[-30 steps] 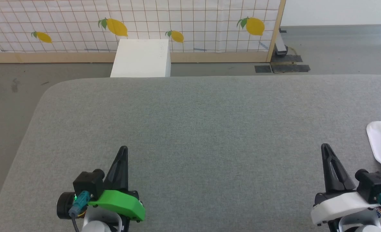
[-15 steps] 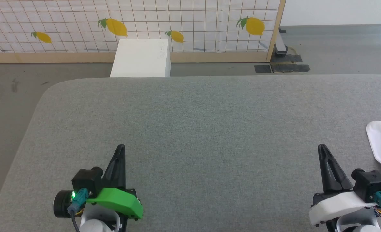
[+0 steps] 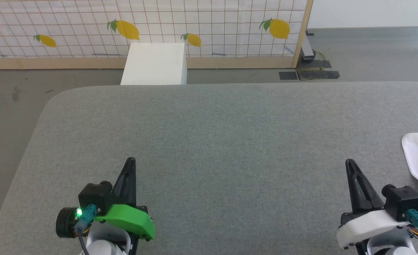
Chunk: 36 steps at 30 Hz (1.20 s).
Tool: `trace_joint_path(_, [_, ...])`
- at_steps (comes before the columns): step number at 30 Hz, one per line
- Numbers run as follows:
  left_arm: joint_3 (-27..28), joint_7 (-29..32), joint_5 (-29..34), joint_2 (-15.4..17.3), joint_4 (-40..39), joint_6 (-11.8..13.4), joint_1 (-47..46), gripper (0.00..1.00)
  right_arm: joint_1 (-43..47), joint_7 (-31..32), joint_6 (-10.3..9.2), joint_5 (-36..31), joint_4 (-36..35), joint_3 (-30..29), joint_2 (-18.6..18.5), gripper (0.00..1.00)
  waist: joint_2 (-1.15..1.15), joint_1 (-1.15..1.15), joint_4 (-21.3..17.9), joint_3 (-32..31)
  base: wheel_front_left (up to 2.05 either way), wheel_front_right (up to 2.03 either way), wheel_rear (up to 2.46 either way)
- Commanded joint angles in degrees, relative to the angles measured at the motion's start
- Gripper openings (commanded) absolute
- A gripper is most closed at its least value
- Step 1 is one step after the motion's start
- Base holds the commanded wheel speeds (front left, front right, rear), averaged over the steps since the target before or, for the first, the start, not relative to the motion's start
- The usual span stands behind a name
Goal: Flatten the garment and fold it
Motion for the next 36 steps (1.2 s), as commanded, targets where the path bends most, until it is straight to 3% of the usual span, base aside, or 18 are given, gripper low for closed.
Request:
trace_joint_path(1, [0.34, 0.31, 0.69, -0.1, -0.4, 0.5, 1.11, 0.0, -0.78, 0.35, -0.04, -0.36, -0.32, 0.24, 0.05, 0.0, 0.0, 0.0, 0.0, 0.0, 0.0, 0.0, 0.0])
trace_joint_path(36, [2.01, 4.36, 4.21, -0.17, -3.4, 1.53, 2.0, 0.0, -1.46, 2.99, -0.06, -1.77, -0.81, 1.65, 0.09, 0.0, 0.0, 0.0, -0.11, 0.05, 0.0, 0.0, 0.0])
